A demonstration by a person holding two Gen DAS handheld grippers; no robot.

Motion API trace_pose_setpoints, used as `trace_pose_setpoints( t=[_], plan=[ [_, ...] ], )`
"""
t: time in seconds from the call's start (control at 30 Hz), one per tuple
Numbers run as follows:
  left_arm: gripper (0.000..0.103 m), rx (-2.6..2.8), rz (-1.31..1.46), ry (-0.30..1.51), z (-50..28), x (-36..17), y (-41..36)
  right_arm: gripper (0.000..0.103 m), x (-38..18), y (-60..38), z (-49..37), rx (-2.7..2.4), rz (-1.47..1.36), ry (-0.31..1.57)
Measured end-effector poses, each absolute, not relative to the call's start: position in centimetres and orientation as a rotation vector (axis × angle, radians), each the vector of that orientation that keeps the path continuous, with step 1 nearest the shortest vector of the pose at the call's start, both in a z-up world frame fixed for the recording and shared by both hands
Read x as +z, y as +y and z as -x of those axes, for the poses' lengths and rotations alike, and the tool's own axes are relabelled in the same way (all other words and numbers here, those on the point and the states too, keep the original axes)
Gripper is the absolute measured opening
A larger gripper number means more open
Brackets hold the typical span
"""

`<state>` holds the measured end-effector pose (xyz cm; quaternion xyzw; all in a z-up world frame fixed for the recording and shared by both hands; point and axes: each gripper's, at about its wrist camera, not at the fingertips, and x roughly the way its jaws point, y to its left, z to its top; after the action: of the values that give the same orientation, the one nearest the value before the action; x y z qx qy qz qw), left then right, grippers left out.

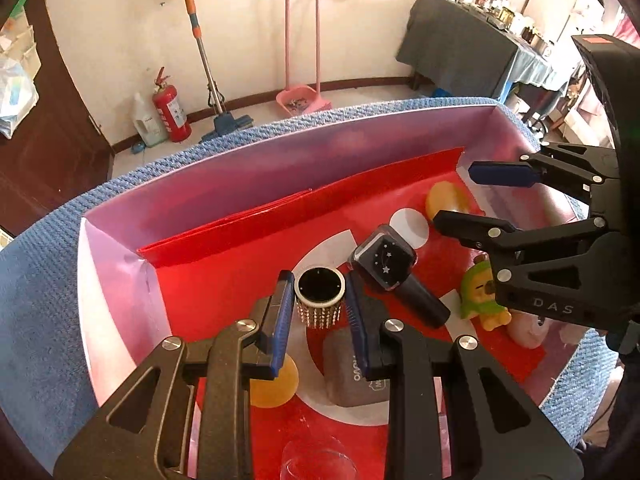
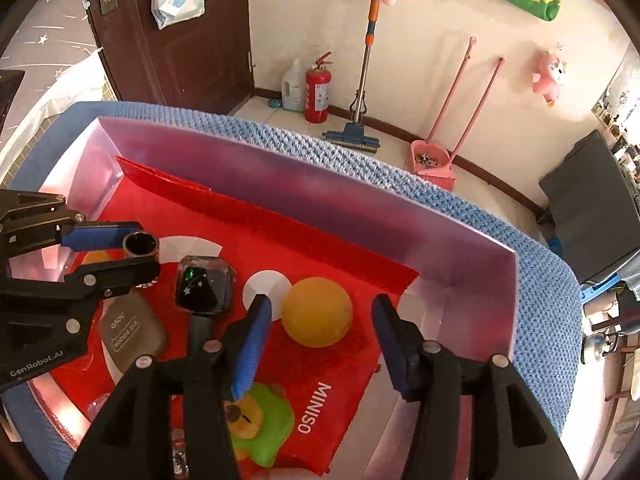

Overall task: Organize rigid objects
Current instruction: 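Open the left tool to release the cylinder while the right tool releases the ball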

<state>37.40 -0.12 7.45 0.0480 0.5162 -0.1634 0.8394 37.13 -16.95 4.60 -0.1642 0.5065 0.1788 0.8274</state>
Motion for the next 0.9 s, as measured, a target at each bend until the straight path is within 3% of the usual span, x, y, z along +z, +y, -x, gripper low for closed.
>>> trace_pose_setpoints(
  t=[0.9],
  plan=[
    [0.025, -0.297, -0.052, 1.011, -37.0, 8.4, 0.3, 0.062, 7.8, -18.2, -33.5, 0.375, 0.3, 0.964]
  ],
)
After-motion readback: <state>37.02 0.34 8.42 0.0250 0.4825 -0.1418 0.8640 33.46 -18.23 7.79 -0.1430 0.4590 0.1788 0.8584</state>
